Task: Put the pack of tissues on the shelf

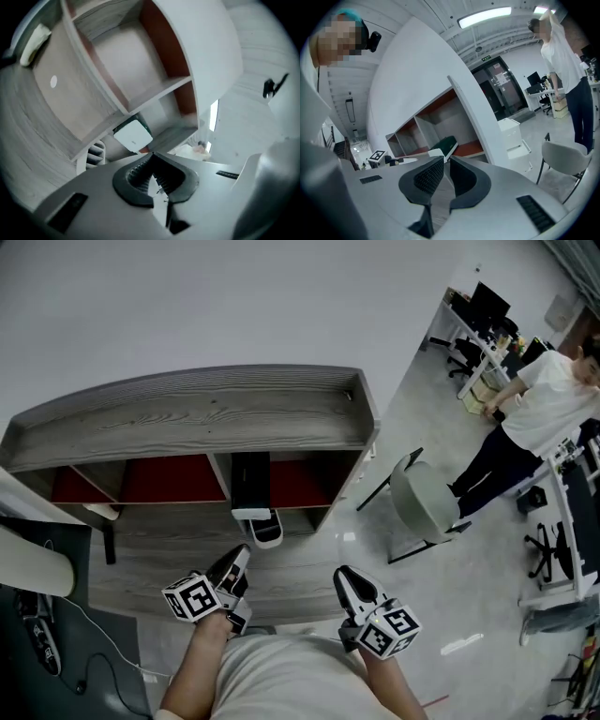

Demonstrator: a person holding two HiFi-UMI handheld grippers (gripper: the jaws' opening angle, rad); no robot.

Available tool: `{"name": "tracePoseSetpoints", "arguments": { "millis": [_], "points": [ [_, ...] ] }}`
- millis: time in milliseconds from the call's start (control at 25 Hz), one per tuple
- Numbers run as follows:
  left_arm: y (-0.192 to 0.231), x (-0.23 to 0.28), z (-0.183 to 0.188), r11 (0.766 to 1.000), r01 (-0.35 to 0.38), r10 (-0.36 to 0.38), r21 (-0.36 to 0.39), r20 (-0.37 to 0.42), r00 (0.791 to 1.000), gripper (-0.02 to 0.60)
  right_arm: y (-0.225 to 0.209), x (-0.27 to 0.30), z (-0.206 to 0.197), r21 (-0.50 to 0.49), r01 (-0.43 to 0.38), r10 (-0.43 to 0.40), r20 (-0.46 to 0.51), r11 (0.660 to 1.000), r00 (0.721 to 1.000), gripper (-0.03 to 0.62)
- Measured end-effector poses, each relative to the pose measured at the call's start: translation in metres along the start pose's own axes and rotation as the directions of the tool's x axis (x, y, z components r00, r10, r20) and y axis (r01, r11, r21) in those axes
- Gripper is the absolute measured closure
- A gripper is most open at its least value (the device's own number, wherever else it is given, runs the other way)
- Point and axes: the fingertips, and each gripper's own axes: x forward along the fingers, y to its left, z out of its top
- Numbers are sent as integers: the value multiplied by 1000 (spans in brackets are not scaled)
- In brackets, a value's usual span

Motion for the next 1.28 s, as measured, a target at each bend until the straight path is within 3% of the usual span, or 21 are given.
{"name": "tracePoseSetpoints", "arguments": {
  "millis": [40, 120, 200, 320, 400, 560, 680, 720, 1040, 1280],
  "points": [
    [-4, -4, -1, 996, -17, 19, 88, -17, 1000, 566, 3, 2, 2, -12, -15, 15, -1, 1000, 1000, 526],
    [-15, -12, -1, 967, -35, 44, 254, -30, 999, 566, 11, 5, 8, -40, -47, 47, -2, 998, 999, 528],
    [-27, -21, 2, 919, -48, 63, 392, -26, 998, 566, 18, 8, 14, -66, -76, 76, -1, 995, 997, 528],
    [-39, -34, 7, 825, -78, 101, 560, -11, 995, 566, 30, 14, 22, -100, -123, 123, -2, 987, 992, 530],
    [-45, -42, 9, 769, -91, 119, 632, -2, 993, 566, 39, 18, 25, -132, -150, 151, -8, 980, 989, 531],
    [-52, -53, 9, 691, -92, 140, 717, -7, 990, 566, 56, 24, 25, -215, -189, 187, -30, 958, 982, 531],
    [-56, -61, 7, 610, -95, 173, 786, -16, 985, 566, 68, 27, 27, -282, -215, 210, -46, 935, 977, 531],
    [-57, -63, 7, 596, -96, 178, 797, -15, 984, 566, 72, 28, 27, -302, -222, 217, -50, 927, 975, 531],
    [-55, -74, 13, 573, -120, 195, 811, 8, 981, 566, 88, 33, 26, -438, -234, 224, -74, 868, 972, 531],
    [-52, -75, 10, 584, -112, 190, 804, -1, 982, 566, 90, 34, 22, -458, -239, 231, -75, 856, 970, 531]
  ]
}}
